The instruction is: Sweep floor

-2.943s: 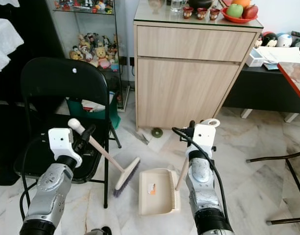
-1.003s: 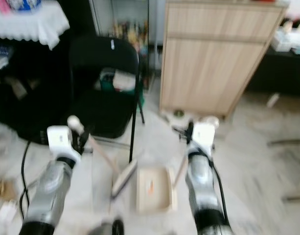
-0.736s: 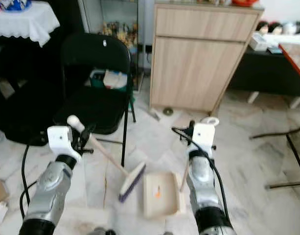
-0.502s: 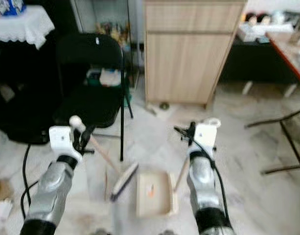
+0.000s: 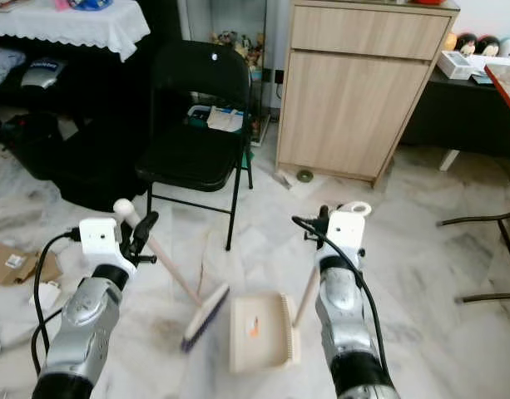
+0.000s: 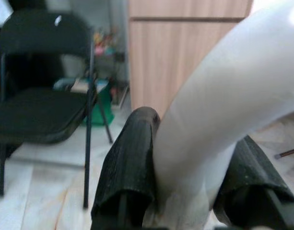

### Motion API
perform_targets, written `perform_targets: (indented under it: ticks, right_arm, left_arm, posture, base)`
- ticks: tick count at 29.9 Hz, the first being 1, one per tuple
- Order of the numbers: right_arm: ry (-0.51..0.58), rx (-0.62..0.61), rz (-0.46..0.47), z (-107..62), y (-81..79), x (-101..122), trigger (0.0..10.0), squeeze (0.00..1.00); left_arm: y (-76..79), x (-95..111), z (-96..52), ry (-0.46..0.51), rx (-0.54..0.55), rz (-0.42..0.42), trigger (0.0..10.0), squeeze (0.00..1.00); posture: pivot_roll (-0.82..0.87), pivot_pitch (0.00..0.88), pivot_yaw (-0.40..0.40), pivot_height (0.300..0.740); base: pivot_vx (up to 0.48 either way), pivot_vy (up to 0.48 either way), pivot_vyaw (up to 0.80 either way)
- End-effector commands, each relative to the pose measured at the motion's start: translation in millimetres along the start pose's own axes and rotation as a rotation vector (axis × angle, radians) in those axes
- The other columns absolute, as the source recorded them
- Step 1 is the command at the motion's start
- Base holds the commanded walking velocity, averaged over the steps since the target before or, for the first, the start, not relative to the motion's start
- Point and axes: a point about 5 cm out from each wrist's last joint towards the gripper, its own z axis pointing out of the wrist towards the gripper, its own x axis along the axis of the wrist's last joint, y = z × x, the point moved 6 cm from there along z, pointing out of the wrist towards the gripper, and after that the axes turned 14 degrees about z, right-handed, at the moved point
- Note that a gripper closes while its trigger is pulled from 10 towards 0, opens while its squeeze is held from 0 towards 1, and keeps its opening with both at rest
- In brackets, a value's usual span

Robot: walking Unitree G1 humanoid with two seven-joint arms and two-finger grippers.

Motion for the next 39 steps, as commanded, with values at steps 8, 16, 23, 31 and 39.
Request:
perform_targets:
  ticks: [8,16,23,31,39]
  right_arm:
    - [0.057,0.034,0.001,5.7,-10.3,16.3,10.0,0.0]
    - [0.056,0.041,0.001,6.2,-11.7,16.0,10.0,0.0]
    - [0.059,0.044,0.004,7.5,-11.9,17.5,10.0,0.0]
    - [0.061,0.059,0.008,8.6,-14.5,18.6,10.0,0.0]
    - [0.067,0.077,0.012,11.4,-19.8,21.5,10.0,0.0]
  left_arm:
    - [-5.8,9.6,2.1,0.038,0.024,0.003,10.0,0.0]
    - [-8.0,9.1,3.3,0.032,0.034,0.007,10.0,0.0]
    - [-8.9,7.9,3.8,0.028,0.041,0.005,10.0,0.0]
    - [-8.5,5.5,3.6,0.02,0.044,-0.001,10.0,0.0]
    - [-7.1,7.4,4.8,0.029,0.037,0.019,10.0,0.0]
  posture:
    - [-0.03,0.085,-0.049,0.74]
    - [-0.03,0.081,-0.05,0.74]
    - [-0.03,0.074,-0.051,0.74]
    - [-0.03,0.06,-0.054,0.74]
    - [-0.02,0.04,-0.053,0.74]
  base:
    - [0.0,0.0,0.73]
    - [0.0,0.0,0.8]
    - [0.0,0.0,0.8]
    - [0.0,0.0,0.8]
    - [0.0,0.0,0.8]
